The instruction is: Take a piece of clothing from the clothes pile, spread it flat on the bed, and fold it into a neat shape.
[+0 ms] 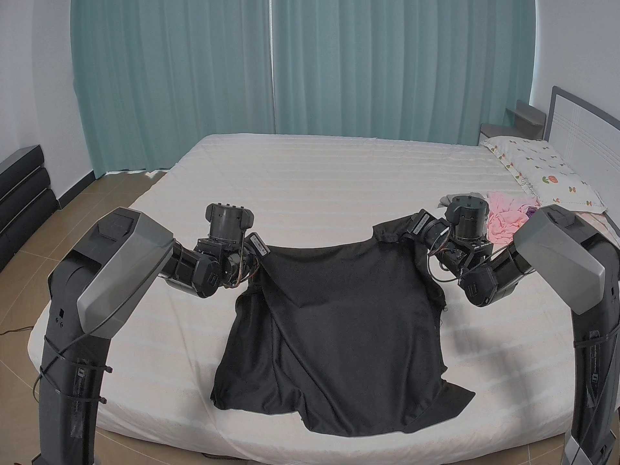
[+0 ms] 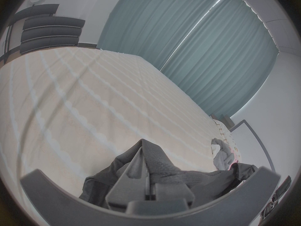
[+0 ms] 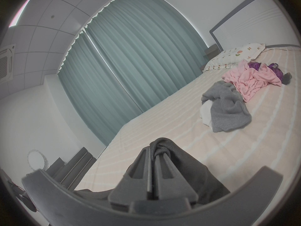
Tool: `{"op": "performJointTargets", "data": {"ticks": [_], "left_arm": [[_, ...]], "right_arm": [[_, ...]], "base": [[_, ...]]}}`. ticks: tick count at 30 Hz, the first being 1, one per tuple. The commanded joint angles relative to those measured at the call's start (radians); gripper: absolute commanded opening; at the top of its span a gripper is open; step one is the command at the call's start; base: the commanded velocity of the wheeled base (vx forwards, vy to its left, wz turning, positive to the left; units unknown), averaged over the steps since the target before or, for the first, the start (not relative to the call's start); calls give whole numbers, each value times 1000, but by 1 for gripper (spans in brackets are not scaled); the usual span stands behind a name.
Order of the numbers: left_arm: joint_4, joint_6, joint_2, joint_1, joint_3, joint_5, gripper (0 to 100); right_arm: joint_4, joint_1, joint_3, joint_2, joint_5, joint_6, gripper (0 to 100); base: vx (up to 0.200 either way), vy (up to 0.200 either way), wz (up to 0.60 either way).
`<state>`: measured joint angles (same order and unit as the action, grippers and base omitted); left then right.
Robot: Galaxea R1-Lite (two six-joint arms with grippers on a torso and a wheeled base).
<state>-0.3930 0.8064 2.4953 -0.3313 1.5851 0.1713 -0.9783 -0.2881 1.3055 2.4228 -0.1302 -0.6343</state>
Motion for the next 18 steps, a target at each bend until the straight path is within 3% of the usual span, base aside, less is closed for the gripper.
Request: {"op": "performJointTargets", "data": {"ticks": [1, 5, 6, 7, 14, 18], "left_arm": [[-1, 0, 37, 0, 4, 1, 0], [3, 2, 53, 0, 23, 1, 0], [3, 2, 56, 0, 24, 1, 0], [3, 2, 60, 0, 26, 1, 100], [3, 0, 99, 20, 76, 16, 100], [-4, 0, 120, 40, 104, 63, 100]], "right_arm": [[1, 1, 4, 42, 0, 1, 0], [15, 0, 35, 78, 0, 1, 0], [15, 0, 38, 84, 0, 1, 100], [13, 1, 43, 98, 1, 1, 100], [3, 3, 101, 191, -5, -4, 100], [1, 29, 202, 225, -100, -5, 100]], "base": [[0, 0, 0], [0, 0, 0], [0, 0, 0], [0, 0, 0], [0, 0, 0], [0, 0, 0]]}}
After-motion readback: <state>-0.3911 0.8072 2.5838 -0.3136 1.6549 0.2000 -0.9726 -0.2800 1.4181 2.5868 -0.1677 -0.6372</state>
